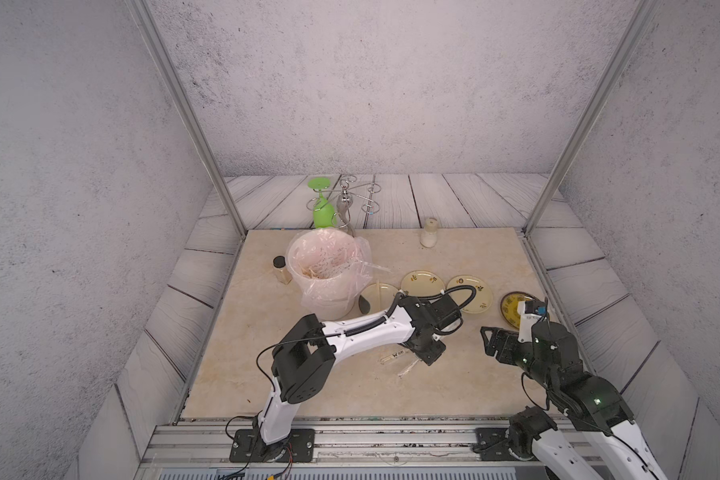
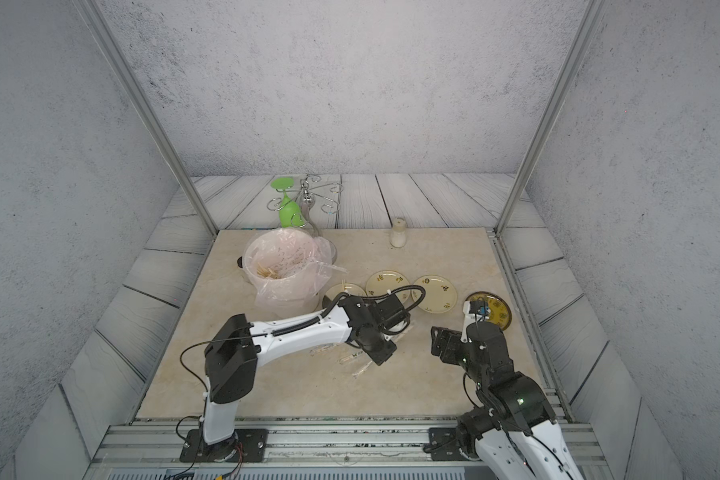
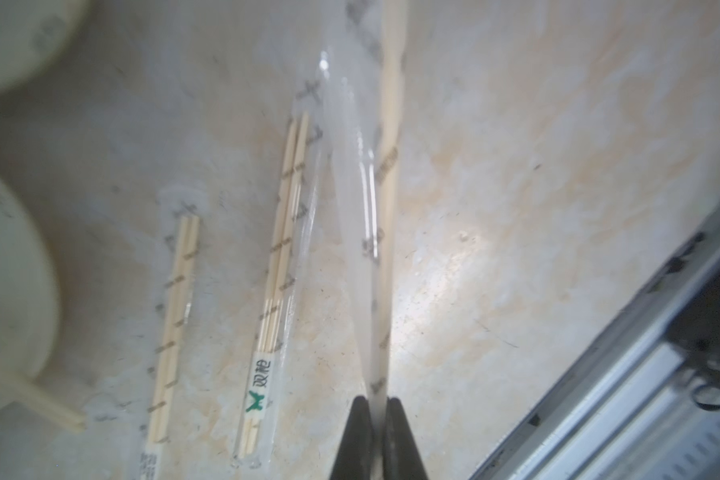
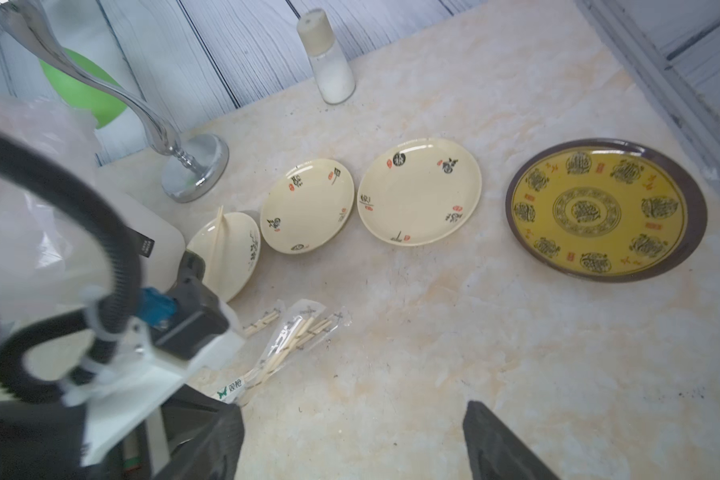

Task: Remove the packaging of disposable chopsticks
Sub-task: Pick up the disposable chopsticks from the center of the board.

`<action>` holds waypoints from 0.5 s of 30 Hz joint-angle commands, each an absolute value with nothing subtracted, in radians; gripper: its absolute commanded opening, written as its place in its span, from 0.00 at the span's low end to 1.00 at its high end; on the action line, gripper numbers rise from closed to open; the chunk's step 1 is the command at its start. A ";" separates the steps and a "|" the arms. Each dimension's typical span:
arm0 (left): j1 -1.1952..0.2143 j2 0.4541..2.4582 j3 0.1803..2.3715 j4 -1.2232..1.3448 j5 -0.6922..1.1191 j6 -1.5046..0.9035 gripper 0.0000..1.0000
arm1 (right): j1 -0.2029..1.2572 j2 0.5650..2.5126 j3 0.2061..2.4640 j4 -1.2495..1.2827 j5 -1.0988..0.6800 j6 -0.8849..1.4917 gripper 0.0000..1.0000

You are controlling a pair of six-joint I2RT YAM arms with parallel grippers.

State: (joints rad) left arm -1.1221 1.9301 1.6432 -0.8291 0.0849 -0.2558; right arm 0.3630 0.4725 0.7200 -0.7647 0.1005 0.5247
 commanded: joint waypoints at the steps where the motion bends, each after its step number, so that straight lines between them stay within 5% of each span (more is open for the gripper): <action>1: -1.124 1.819 1.671 -0.797 0.080 -0.282 0.00 | 0.360 0.456 0.807 -0.736 0.142 0.450 0.83; 15: -1.114 1.400 1.452 -0.319 -0.026 -0.271 0.00 | 0.360 0.528 0.943 -0.530 -0.315 0.195 0.73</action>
